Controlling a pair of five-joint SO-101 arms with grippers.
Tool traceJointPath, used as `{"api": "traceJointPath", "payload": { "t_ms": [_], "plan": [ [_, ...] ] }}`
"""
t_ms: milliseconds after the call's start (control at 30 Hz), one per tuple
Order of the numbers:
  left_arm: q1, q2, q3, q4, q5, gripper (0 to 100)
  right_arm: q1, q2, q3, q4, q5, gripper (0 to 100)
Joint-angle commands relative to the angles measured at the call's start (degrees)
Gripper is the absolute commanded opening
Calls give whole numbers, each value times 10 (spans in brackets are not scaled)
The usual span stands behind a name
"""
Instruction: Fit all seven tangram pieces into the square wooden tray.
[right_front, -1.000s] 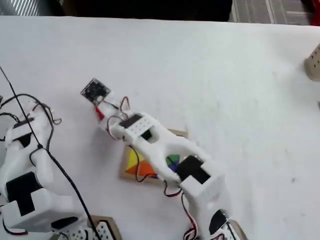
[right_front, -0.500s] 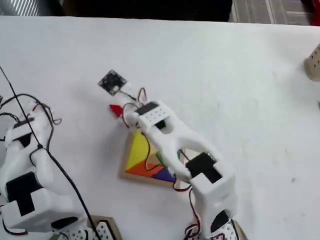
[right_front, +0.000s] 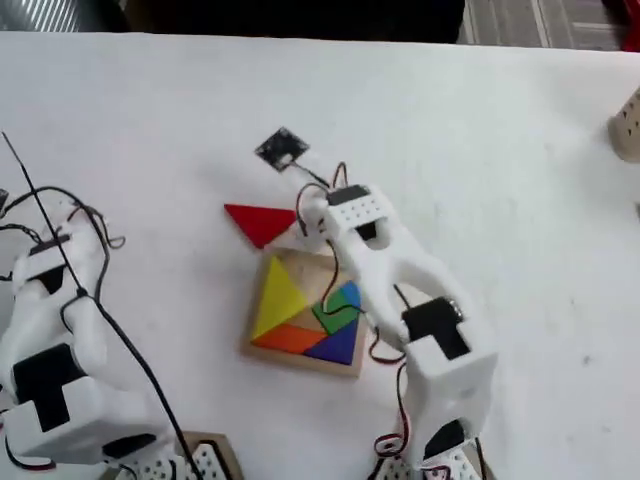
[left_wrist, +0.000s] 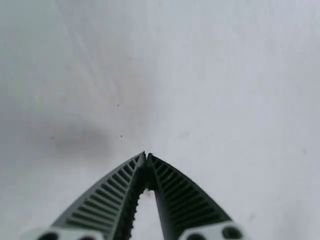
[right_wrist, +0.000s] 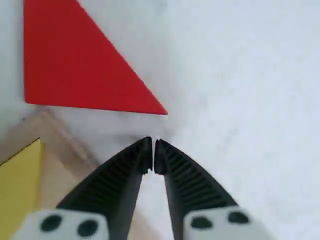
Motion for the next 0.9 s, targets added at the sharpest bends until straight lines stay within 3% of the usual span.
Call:
{"api": "traceJointPath", "payload": {
  "t_ms": [0,100,233,467,633,867],
  "plan": [
    [6,-2,-16,-16,2,23,11,-93,4,19,0,18],
    [7,-2,-17,-16,2,23,6,-168,30,18,-56,18],
    [13,-3,-17,-16,1,23,-61,-219,86,-38,-137,18],
    [14,-3,-17,-16,1,23,-117,-122,142,-265,-144,18],
    [15,-3,-17,-16,1,23,-102,-10,107,-318,-142,18],
    [15,-3,-15,-16,1,23,-90,16,66,-201,39,18]
  ]
}}
